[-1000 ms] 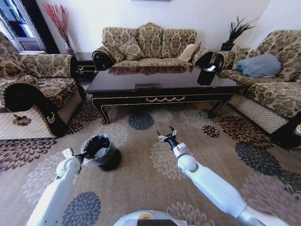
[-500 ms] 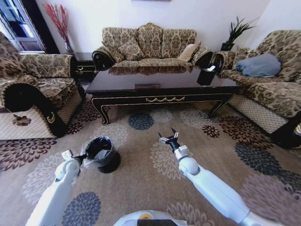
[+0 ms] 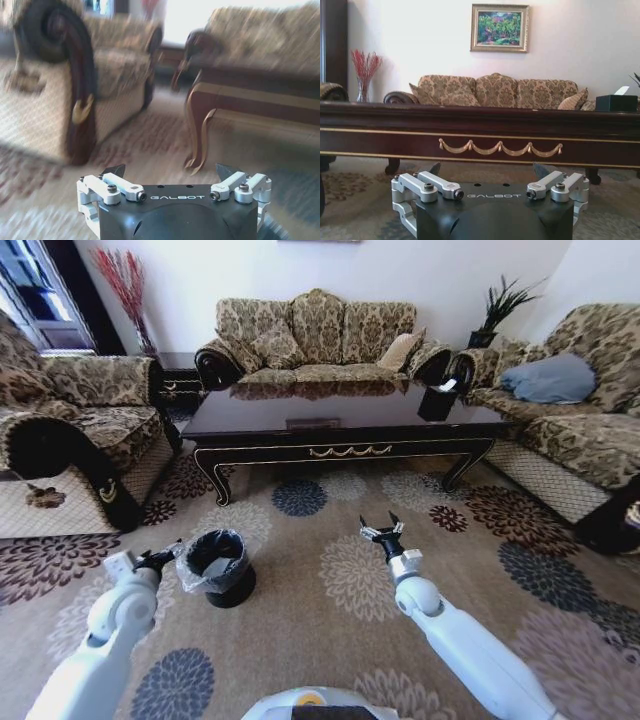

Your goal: Move to the front of the table and pick up the trash from the floor, then place it into the trash bin.

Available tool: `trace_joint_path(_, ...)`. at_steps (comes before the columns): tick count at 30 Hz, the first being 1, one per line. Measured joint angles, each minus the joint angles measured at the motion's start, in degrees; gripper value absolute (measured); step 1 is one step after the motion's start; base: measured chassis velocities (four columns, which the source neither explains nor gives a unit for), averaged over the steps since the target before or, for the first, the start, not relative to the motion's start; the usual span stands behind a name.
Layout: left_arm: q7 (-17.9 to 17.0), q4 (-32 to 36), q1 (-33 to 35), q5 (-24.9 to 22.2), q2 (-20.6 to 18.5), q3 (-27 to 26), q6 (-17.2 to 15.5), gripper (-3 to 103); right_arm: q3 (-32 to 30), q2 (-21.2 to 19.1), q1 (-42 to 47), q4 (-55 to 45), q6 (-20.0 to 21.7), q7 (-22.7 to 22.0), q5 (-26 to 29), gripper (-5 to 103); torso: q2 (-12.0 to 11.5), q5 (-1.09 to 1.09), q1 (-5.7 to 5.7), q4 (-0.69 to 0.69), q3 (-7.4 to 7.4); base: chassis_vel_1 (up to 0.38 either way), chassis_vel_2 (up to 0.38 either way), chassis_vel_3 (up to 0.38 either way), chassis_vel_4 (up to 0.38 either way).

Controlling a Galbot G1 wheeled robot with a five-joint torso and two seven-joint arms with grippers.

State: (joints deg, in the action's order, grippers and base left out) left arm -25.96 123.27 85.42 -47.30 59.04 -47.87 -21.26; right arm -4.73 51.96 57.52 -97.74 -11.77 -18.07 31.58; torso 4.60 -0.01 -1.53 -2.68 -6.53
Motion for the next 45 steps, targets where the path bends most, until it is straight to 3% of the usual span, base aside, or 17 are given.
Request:
trace_joint_path(3, 3.0, 1.4, 2.2, 1.4, 0.5, -1.9, 2.9, 100, -0.4, -0.2, 0.0, -0.2, -1.0, 0.6, 0.4, 100, 0.0, 0.03, 0.00, 0.00, 0.00, 0.000, 0.000, 0.000, 0.000)
trace_joint_path(6, 14.9, 1.7, 7.1, 5.0, 2.4, -7.1, 13.5, 100, -1.4, -0.4, 0.2, 0.3, -4.4, 3.0, 0.7, 100, 0.0, 0.00, 0.00, -0.01, 0.00, 0.000, 0.000, 0.000, 0.000)
trace_joint_path(7, 14.9, 1.7, 7.1, 5.0, 2.4, -7.1, 13.5, 100, -1.4, -0.4, 0.2, 0.3, -4.4, 3.0, 0.7, 100, 0.0, 0.00, 0.00, -0.01, 0.00, 0.000, 0.000, 0.000, 0.000)
trace_joint_path(9, 21.1, 0.7, 10.0, 6.3, 4.3, -9.8, 19.2, 100, -2.1, 0.1, 0.9, 1.6, -9.7, 6.9, 0.7, 100, 0.0, 0.01, 0.00, 0.00, 0.00, 0.000, 0.000, 0.000, 0.000)
trace_joint_path(11, 22.4, 0.4, 10.8, 6.9, 4.9, -10.2, 20.6, 100, -2.5, 0.3, 1.3, 2.0, -11.2, 8.1, 0.6, 100, 0.0, 0.01, 0.00, 0.01, 0.00, 0.000, 0.000, 0.000, 0.000)
trace_joint_path(12, 24.0, -0.6, 11.8, 9.7, 6.1, -10.5, 23.4, 100, -2.8, 0.6, 2.1, 2.3, -13.7, 9.4, 0.6, 100, 0.0, 0.02, 0.00, 0.00, 0.00, 0.000, 0.000, 0.000, 0.000)
trace_joint_path(15, 24.9, -1.8, 12.7, 14.3, 9.2, -10.8, 28.2, 100, -4.1, 1.2, 4.8, 1.9, -16.0, 10.3, 0.5, 100, 0.0, 0.00, 0.00, -0.02, 0.00, 0.000, 0.000, 0.000, 0.000)
trace_joint_path(17, 24.3, -1.4, 13.1, 14.7, 10.4, -10.8, 28.6, 100, -4.6, 1.3, 5.5, 1.6, -16.3, 10.7, 0.4, 100, 0.0, 0.02, 0.00, -0.02, 0.00, 0.000, 0.000, 0.000, 0.000)
trace_joint_path(21, 19.3, 0.8, 15.1, 18.2, 14.9, -10.5, 27.3, 100, -7.3, 1.6, 8.9, -0.2, -16.9, 11.4, -0.2, 100, 0.0, 0.02, 0.01, -0.02, 0.00, 0.000, 0.000, 0.000, 0.000)
trace_joint_path(27, 18.5, 2.9, 18.4, 19.3, 16.9, -10.6, 26.4, 100, -9.7, 1.7, 11.6, -1.8, -16.9, 11.4, -0.4, 100, 0.0, 0.02, 0.00, 0.00, 0.00, 0.000, 0.000, 0.000, 0.000)
trace_joint_path(32, 20.1, 3.9, 20.0, 17.3, 15.7, -10.7, 27.3, 100, -11.4, 1.6, 13.1, -2.8, -16.6, 11.5, -0.4, 100, 0.0, 0.02, 0.00, -0.01, 0.00, 0.000, 0.000, 0.000, 0.000)
trace_joint_path(37, 20.2, 5.6, 20.1, 14.2, 12.5, -10.3, 26.1, 100, -13.6, 1.5, 14.9, -4.2, -16.2, 12.0, -0.3, 100, 0.0, 0.01, 0.00, -0.01, 0.00, 0.000, 0.000, 0.000, 0.000)
trace_joint_path(45, 19.5, 5.8, 19.6, 15.2, 9.1, -7.5, 25.1, 100, -16.7, 2.6, 18.3, -5.4, -15.9, 12.3, -0.6, 100, 0.0, 0.02, -0.01, -0.01, -0.01, 0.000, 0.000, 0.000, 0.000)
